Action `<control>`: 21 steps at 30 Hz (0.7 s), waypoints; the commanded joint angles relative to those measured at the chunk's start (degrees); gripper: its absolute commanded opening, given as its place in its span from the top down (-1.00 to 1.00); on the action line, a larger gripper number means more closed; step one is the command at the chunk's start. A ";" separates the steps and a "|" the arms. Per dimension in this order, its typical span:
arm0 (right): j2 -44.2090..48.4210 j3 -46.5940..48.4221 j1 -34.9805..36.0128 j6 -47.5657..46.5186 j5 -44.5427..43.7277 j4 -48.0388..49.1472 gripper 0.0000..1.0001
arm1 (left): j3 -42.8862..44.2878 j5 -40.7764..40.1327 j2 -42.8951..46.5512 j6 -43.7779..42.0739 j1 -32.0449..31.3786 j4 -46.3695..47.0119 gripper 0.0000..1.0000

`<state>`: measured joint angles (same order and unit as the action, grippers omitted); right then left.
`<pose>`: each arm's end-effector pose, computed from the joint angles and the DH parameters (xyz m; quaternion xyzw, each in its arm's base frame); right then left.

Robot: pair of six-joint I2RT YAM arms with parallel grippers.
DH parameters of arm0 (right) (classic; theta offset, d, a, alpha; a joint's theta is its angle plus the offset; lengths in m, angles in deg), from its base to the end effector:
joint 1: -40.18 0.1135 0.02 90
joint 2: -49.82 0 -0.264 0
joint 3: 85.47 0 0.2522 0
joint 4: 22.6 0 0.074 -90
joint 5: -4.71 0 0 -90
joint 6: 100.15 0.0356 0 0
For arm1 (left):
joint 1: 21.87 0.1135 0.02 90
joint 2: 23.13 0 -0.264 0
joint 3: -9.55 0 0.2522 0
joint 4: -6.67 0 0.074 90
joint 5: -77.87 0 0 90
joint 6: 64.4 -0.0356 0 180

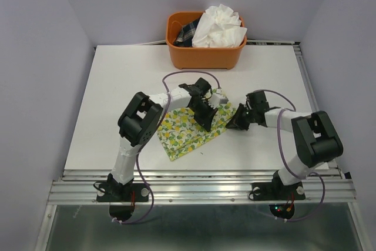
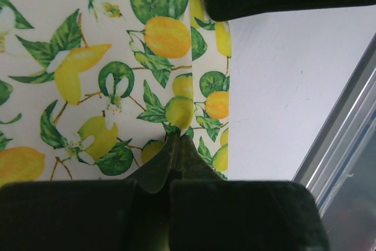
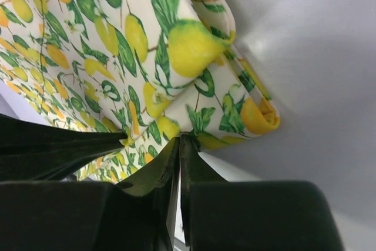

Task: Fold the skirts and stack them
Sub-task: Fold the skirt

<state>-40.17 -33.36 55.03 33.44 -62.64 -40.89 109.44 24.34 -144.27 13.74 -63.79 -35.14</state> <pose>0.2657 0.0846 0.1339 0.1775 0.9229 0.3032 0.1573 0.3118 -0.3084 0.1566 0.4828 0.7908 -0.3513 0.1348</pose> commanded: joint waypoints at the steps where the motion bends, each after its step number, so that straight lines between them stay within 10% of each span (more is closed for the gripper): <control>1: -4.74 7.08 -0.26 -4.65 -7.17 0.67 0.84 | 1.76 -1.93 -2.43 0.60 1.74 1.24 1.00; 11: -13.19 21.85 -1.93 -8.35 -11.15 1.90 0.97 | 8.79 -3.16 -5.24 4.73 5.52 2.21 1.00; 21: -4.74 9.83 -2.46 1.05 5.20 11.92 0.99 | 6.77 -3.07 -2.43 7.99 7.11 7.58 1.00</control>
<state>-46.12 -19.22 52.52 30.18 -65.63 -36.65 116.26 22.07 -148.68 20.82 -56.75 -29.20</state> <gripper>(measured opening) 0.015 0.019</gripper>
